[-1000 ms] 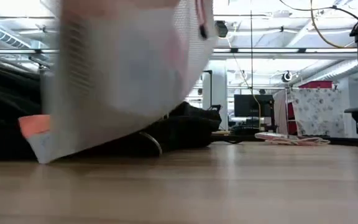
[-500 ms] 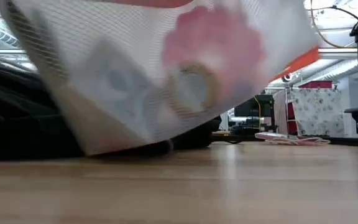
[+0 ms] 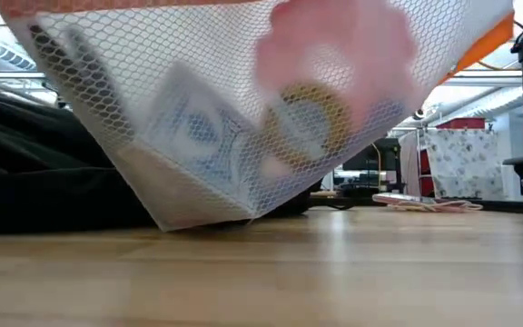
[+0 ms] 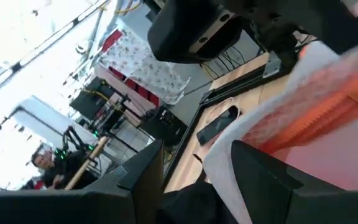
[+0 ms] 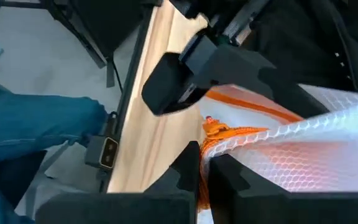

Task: Unpack backpack
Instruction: Open the orange zip bag

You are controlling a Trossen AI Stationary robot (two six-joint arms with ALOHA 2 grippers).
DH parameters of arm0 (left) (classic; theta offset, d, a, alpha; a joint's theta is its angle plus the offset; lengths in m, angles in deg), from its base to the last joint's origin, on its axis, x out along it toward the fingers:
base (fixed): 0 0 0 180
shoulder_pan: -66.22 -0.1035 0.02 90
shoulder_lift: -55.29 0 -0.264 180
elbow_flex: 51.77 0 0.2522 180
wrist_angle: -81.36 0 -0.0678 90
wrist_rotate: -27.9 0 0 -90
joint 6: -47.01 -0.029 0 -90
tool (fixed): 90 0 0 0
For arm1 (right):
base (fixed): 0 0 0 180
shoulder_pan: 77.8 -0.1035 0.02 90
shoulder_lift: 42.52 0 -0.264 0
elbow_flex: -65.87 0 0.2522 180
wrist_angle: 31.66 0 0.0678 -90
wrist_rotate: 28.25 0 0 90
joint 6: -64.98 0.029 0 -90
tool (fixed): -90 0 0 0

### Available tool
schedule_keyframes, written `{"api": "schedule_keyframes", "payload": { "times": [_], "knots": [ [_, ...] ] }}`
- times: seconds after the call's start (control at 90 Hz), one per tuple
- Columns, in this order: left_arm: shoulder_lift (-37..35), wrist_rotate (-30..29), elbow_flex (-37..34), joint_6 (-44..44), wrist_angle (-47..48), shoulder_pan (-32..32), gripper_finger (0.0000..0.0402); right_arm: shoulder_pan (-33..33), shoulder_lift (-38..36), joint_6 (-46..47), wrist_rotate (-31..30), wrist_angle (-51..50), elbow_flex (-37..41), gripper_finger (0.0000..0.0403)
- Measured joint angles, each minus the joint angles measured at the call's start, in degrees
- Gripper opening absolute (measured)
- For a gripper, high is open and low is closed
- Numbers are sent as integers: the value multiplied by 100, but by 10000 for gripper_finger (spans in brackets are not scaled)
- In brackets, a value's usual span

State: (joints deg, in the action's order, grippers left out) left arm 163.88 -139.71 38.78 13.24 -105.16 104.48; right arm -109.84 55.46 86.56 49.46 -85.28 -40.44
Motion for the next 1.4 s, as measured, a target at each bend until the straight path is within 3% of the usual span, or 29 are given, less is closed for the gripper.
{"api": "schedule_keyframes", "payload": {
  "times": [0.189, 0.444, 1.022, 1.4],
  "knots": [
    [-119, 69, 1, -18, 3, 331, 176, 93, 0, 23, -35, 103, 0, 0],
    [-119, 776, 1, 284, -24, 579, 176, 410, 0, 85, -117, 245, 0, 0],
    [-108, 701, -23, 803, 60, 436, 176, 500, 4, 8, -135, 247, 4, 0],
    [-106, 531, -23, 1829, 934, 276, 176, 495, 15, -151, -160, 372, 11, 0]
  ]
}}
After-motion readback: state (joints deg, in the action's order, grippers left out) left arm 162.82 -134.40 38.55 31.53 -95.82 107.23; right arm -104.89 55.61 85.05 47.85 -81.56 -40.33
